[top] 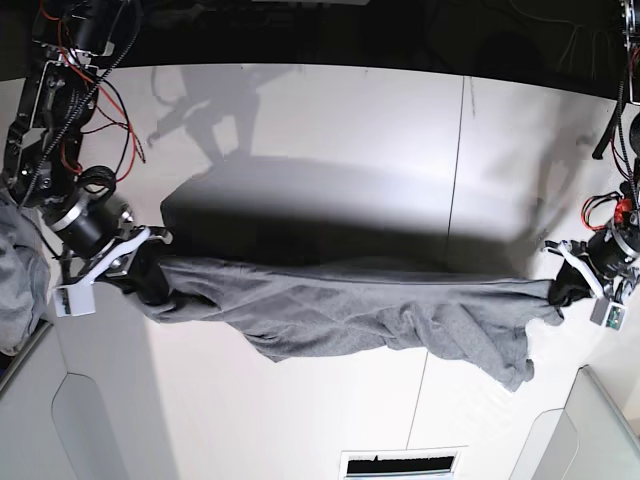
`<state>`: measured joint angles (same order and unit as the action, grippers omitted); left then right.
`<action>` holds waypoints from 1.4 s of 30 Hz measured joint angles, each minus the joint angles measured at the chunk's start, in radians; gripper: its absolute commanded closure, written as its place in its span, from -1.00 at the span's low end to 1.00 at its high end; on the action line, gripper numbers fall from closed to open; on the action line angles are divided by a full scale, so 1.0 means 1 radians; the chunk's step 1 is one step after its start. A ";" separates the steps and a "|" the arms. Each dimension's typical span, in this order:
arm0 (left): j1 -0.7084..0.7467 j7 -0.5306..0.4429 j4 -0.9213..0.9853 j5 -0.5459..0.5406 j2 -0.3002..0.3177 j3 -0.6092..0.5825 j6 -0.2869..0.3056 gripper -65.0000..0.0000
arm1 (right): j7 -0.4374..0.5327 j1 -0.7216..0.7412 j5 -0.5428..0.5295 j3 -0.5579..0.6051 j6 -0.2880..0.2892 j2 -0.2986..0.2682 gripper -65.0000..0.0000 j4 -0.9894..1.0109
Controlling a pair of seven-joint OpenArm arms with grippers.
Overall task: Layout the t-shirt on the table in an organized manner, then fold the t-shirt properly
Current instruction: 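Lift and stretch the shirt between the grippers, then lay it down, then grasp a shirt edge with the right gripper and drag it outward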
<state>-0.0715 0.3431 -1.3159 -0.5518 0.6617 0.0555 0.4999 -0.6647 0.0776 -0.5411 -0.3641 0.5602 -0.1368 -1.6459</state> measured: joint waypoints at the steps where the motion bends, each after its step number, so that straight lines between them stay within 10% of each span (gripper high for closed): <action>1: 0.008 0.038 -0.052 -0.018 0.007 0.012 0.003 1.00 | 0.000 0.000 -0.005 -0.009 0.000 -0.011 1.00 -0.020; 7: 0.012 0.207 -0.244 -0.129 0.035 0.081 0.005 1.00 | -0.063 0.025 -0.027 -0.055 -0.002 -0.028 1.00 -0.069; 13: 0.010 0.158 -0.164 -0.082 -0.056 0.075 0.003 1.00 | -0.023 0.027 0.050 -0.058 -0.016 -0.029 -0.29 0.000; 19: -0.005 0.141 -0.098 -0.072 -0.074 0.076 0.002 1.00 | -0.003 0.033 0.111 -0.072 -0.146 -0.027 -0.29 0.052; 29: -0.104 0.185 -0.138 -0.100 -0.070 0.077 0.007 1.00 | -0.088 -0.164 0.023 -0.093 -0.137 0.069 -0.29 0.055; 42: -0.120 0.230 -0.137 -0.172 -0.071 0.077 0.010 1.00 | 0.194 -0.097 0.040 -0.071 -0.100 0.140 -0.26 0.400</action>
<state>-0.1917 0.5732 -1.4532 -0.7235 0.5911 0.1322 0.5098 -0.4709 -0.0189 -0.5007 -0.4351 0.4599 0.0036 -1.2457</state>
